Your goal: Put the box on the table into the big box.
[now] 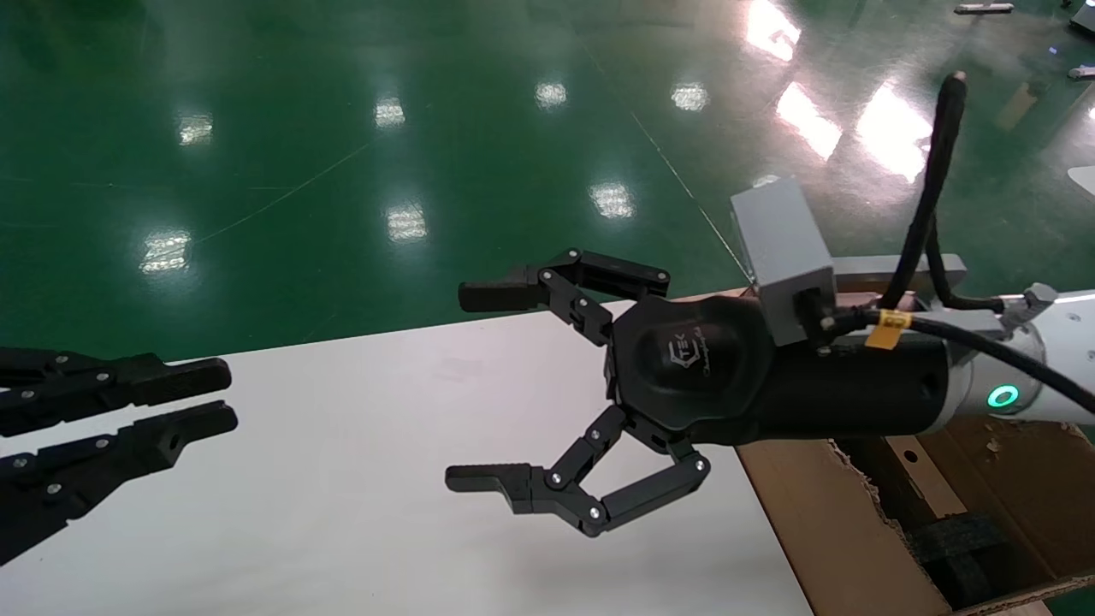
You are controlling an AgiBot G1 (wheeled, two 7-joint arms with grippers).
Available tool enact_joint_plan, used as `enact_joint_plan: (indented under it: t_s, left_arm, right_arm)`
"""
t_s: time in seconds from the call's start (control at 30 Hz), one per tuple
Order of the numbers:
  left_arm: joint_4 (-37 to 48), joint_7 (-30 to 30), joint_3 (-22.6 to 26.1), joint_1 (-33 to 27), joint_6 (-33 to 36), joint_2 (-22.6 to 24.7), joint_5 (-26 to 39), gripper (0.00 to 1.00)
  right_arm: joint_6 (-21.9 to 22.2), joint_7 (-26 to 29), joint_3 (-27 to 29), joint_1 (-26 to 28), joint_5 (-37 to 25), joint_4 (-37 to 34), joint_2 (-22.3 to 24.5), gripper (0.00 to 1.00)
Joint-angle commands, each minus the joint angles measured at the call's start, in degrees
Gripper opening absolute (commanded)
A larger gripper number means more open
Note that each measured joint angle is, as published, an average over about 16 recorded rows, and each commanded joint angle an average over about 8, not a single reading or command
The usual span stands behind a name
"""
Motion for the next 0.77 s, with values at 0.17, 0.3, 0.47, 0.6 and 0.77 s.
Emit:
enact_joint_plan:
  t_s: [0.17,0.3,0.47,0.6,0.77]
  left_arm:
    - [0.0,0.0,0.0,0.0,0.0,0.0,0.0,1.00]
    - [0.0,0.0,0.0,0.0,0.0,0.0,0.0,1.00]
    - [0.0,0.0,0.0,0.0,0.0,0.0,0.0,1.00]
    - [0.0,0.0,0.0,0.0,0.0,0.0,0.0,1.00]
    - [0.0,0.0,0.0,0.0,0.0,0.0,0.0,1.00]
  right_arm:
    - [-0.6,1.8,4.4,-1.4,-3.1,1.5,-0.8,1.00]
    - [-0.5,1.5,3.6,-1.2,-2.6,1.3,-0.7,1.00]
    - [-0.4,1.3,2.7,-0.9,-2.0,1.0,-0.5,1.00]
    - [-0.3,1.1,2.2,-0.8,-1.6,0.8,-0.4,1.00]
    - [-0.3,1.0,1.8,-0.6,-1.4,0.7,-0.4,1.00]
